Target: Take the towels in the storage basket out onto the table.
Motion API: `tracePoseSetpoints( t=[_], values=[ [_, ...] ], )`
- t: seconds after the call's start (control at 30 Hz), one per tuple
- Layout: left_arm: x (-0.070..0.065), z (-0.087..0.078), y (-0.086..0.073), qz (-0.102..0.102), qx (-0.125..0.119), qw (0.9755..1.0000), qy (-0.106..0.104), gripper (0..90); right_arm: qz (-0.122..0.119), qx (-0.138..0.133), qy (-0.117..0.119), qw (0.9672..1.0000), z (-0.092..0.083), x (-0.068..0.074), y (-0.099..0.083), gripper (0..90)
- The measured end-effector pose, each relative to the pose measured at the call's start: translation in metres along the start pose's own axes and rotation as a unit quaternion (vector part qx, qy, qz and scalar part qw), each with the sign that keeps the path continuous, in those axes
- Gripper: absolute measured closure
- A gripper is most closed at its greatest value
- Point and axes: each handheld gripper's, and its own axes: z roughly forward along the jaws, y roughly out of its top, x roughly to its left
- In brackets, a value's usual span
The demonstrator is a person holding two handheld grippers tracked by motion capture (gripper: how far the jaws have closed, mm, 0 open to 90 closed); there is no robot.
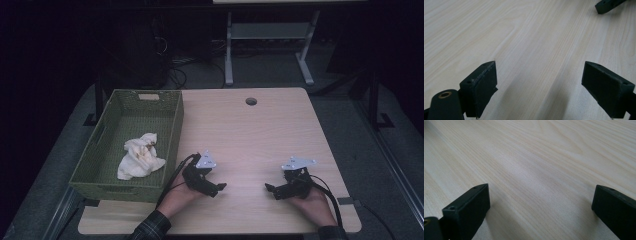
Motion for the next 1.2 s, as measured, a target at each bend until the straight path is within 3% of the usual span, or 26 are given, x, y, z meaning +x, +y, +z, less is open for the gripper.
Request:
tracePoseSetpoints(
  t=[0.17,0.2,0.67,1.2],
  values=[
    [0.001,-0.006,0.005,-0.004,-0.008,1.0000,0.002,12.4,0.000,0.000,0.000,1.0000,0.000,0.000,0.000,1.3],
    [0.001,-0.009,0.007,-0.013,-0.015,0.9998,-0.002,12.4,0.000,0.000,0.000,1.0000,0.000,0.000,0.000,1.3],
    [0.004,-0.024,0.026,-0.017,-0.032,0.9993,-0.008,12.7,0.000,0.000,0.000,1.0000,0.000,0.000,0.000,1.3],
    [0.006,-0.042,0.057,0.002,-0.025,0.9997,0.001,12.9,0.000,0.000,0.000,1.0000,0.000,0.000,0.000,1.3]
  ],
)
